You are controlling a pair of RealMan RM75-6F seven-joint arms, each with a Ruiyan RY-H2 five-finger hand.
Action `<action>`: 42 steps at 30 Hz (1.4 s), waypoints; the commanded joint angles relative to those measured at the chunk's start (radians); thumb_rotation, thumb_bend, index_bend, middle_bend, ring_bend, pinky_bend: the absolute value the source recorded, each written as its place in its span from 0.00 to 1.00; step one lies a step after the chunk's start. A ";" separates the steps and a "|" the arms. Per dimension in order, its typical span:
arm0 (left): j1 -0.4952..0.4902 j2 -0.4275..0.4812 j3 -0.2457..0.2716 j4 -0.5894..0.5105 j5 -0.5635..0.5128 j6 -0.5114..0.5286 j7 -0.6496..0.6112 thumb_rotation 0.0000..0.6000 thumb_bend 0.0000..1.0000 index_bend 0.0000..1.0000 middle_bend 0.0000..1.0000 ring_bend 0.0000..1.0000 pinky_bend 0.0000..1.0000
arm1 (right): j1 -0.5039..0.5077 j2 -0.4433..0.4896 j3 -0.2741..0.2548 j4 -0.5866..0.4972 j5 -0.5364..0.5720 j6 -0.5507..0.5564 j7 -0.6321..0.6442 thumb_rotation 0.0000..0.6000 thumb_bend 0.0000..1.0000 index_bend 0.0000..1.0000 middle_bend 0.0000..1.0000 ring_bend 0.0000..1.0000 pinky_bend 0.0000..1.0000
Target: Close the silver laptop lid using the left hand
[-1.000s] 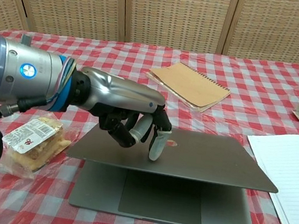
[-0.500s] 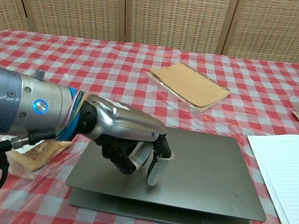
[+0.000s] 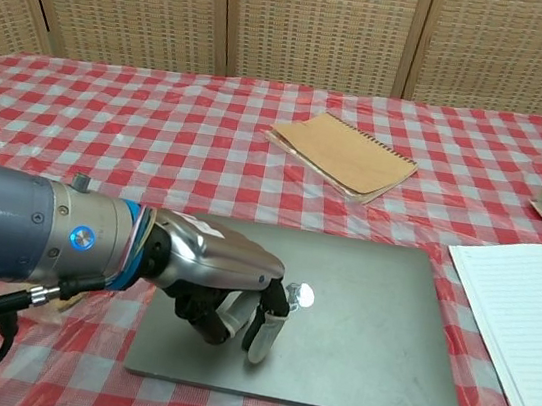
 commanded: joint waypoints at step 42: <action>0.845 0.264 0.210 0.047 0.697 0.998 -0.019 1.00 0.34 0.00 0.00 0.00 0.00 | 0.013 -0.031 -0.050 -0.016 -0.098 0.015 -0.096 1.00 0.68 0.00 0.00 0.00 0.00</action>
